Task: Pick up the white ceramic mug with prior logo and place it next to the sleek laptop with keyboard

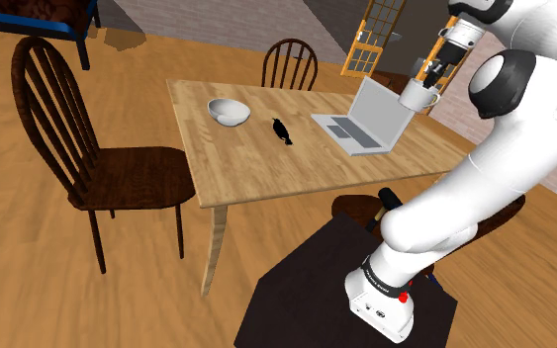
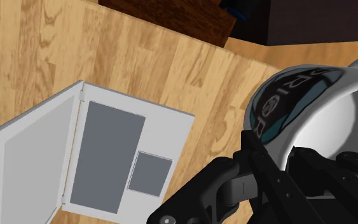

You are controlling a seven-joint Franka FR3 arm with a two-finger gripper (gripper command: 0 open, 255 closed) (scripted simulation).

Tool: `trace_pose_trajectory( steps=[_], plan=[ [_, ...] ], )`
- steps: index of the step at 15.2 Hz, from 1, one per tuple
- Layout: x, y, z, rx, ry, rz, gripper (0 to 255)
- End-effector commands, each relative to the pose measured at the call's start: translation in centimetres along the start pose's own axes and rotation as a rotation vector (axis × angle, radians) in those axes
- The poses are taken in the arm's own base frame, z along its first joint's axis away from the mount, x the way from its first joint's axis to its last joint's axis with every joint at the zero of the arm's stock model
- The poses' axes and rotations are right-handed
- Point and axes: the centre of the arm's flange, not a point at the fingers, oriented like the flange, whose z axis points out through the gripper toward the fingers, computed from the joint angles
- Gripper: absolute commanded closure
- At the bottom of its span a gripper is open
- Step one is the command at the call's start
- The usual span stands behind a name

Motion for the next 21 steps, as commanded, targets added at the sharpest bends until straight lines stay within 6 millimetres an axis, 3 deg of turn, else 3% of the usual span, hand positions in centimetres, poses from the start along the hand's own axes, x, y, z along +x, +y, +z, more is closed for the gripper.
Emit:
trace_pose_trajectory(
  steps=[1, 21],
  plan=[
    [-0.5, 0.2, 1.0, 0.000, 0.000, -0.002, 255],
    [-1.4, 0.8, 11.5, 0.000, 0.000, -0.002, 255]
  ],
)
